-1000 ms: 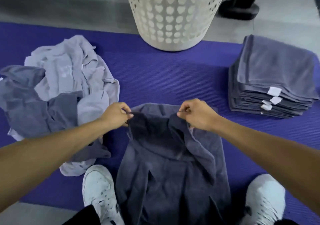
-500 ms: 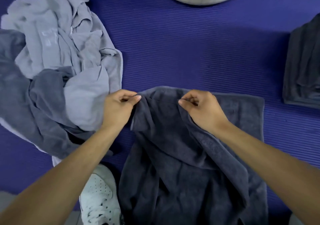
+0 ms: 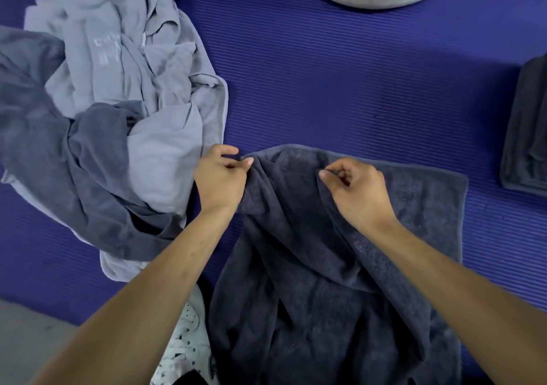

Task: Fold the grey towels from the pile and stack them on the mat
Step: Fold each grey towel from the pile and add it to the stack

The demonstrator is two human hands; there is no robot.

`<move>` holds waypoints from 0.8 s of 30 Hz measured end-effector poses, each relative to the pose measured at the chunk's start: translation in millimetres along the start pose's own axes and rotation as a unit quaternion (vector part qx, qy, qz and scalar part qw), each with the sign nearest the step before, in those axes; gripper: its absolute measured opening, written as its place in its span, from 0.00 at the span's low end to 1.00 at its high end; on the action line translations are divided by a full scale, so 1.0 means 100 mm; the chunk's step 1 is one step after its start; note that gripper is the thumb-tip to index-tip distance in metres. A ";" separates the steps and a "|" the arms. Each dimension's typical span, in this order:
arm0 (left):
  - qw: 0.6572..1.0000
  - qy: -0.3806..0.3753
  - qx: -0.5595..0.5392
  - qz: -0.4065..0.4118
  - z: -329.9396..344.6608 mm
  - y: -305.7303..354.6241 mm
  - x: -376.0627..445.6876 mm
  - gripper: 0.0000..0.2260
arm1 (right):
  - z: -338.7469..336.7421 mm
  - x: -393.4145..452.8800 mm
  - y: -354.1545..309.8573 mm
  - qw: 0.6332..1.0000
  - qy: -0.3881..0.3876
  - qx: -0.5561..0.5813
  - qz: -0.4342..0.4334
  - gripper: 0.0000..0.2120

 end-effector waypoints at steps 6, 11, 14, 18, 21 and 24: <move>0.997 -0.037 0.072 -0.003 0.02 0.07 0.05 0.05 | 0.01 0.01 0.01 1.000 -0.001 -0.004 0.000 0.04; 0.995 -0.096 0.010 -0.027 0.15 0.14 -0.17 0.04 | -0.15 -0.01 0.01 0.995 -0.068 0.062 0.045 0.03; 0.989 -0.144 -0.040 -0.003 0.40 0.36 -0.37 0.05 | -0.37 -0.11 0.09 0.987 -0.096 0.105 0.071 0.04; 0.963 -0.249 -0.107 0.000 0.98 0.74 -0.68 0.01 | -0.76 -0.40 0.39 0.983 -0.059 0.149 0.090 0.06; 0.948 -0.289 -0.130 -0.024 1.40 0.89 -0.83 0.02 | -1.08 -0.58 0.70 0.985 0.013 0.137 0.101 0.02; 0.941 -0.309 -0.134 -0.035 1.69 0.99 -0.92 0.02 | -1.42 -0.66 0.95 0.985 0.107 0.085 0.104 0.06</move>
Point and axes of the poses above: each hand's wrist, its own x-axis towards the middle knuckle, its own z-axis out of the palm, y = z × x, the point moved 7 cm from there along x, towards the middle knuckle, and after that the axes turned 10 degrees about -y, right-handed, at the moved point
